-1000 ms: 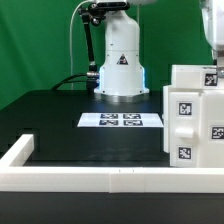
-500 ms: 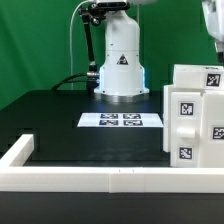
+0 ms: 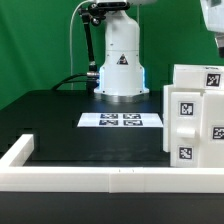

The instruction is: Assemble cabinet

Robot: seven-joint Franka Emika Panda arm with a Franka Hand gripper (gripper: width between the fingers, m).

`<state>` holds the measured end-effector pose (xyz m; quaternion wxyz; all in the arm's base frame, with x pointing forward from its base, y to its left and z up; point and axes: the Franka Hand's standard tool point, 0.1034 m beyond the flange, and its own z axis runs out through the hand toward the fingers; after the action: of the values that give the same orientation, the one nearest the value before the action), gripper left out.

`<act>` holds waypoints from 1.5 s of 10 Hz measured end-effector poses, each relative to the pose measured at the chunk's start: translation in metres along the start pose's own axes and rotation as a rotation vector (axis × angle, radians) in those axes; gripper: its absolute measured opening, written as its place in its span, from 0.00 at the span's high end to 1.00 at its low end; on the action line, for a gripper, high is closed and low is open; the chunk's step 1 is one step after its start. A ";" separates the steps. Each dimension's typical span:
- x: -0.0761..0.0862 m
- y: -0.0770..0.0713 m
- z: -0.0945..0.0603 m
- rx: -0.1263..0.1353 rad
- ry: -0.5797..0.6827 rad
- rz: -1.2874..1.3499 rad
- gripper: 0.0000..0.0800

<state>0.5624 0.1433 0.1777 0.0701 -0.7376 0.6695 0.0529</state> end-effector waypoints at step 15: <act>0.005 -0.003 -0.005 -0.109 -0.019 -2.104 0.00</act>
Offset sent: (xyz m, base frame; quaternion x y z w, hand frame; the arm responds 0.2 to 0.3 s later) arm 0.0000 0.0000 0.0000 0.0000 0.0000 -0.1296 0.9916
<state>0.5663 0.1380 0.1821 0.0527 -0.9486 -0.3120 0.0014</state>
